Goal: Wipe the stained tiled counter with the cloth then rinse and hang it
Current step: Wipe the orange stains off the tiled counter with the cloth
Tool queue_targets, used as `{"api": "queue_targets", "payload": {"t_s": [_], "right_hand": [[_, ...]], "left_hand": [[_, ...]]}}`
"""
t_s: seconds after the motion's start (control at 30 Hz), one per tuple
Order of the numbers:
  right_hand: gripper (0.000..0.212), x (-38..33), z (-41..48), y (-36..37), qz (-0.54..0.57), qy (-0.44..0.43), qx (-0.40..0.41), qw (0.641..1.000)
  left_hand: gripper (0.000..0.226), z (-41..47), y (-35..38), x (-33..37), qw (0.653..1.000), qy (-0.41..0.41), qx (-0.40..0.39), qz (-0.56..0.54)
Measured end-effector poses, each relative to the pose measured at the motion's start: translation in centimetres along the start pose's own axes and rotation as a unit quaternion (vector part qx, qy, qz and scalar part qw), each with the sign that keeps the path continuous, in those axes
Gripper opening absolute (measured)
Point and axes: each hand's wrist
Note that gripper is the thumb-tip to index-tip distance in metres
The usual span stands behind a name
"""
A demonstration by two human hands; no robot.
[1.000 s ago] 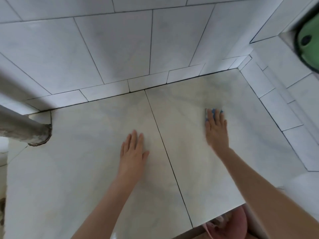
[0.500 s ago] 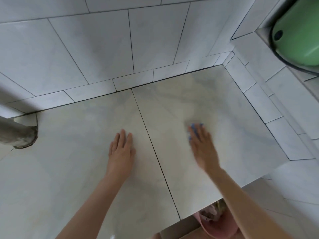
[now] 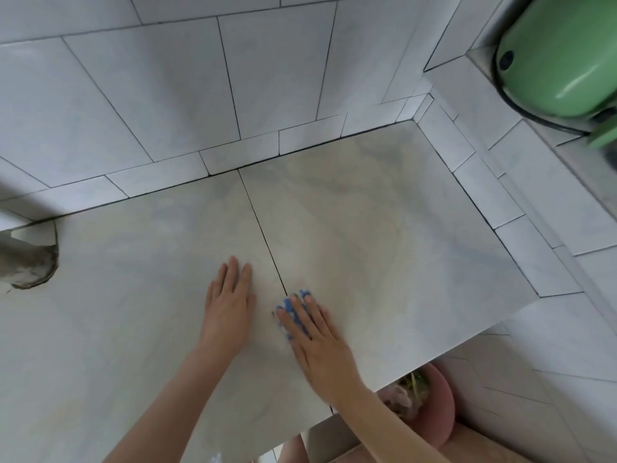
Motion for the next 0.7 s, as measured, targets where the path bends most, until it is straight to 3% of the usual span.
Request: {"api": "queue_targets", "payload": {"t_s": [0.1,0.3,0.43,0.7], "right_hand": [[0.045,2.6,-1.1,-0.7,-0.035,-0.023,-0.011,0.999],[0.049,13.7,-1.6,-3.3,-0.027,0.192,0.0,0.981],[0.056,13.5,-2.2,-3.3,-0.025,0.257,0.017,0.966],[0.046,-0.2,-8.8,0.9,0.038,0.088,-0.006,0.995]], "left_hand": [[0.054,-0.3,0.1,0.3,1.0,0.003,-0.006,0.001],[0.054,-1.6,0.9,1.3,1.0,0.01,-0.011,-0.003],[0.056,-2.3,1.6,1.9,1.0,0.012,-0.016,0.003],[0.059,-2.9,2.2,2.4,0.999,0.011,-0.028,0.019]]}}
Point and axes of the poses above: each hand's wrist, its own z-axis towards the middle knuckle, its own y-axis out of the palm, x = y × z, and after that the axes turned 8 degrees about y, right-handed
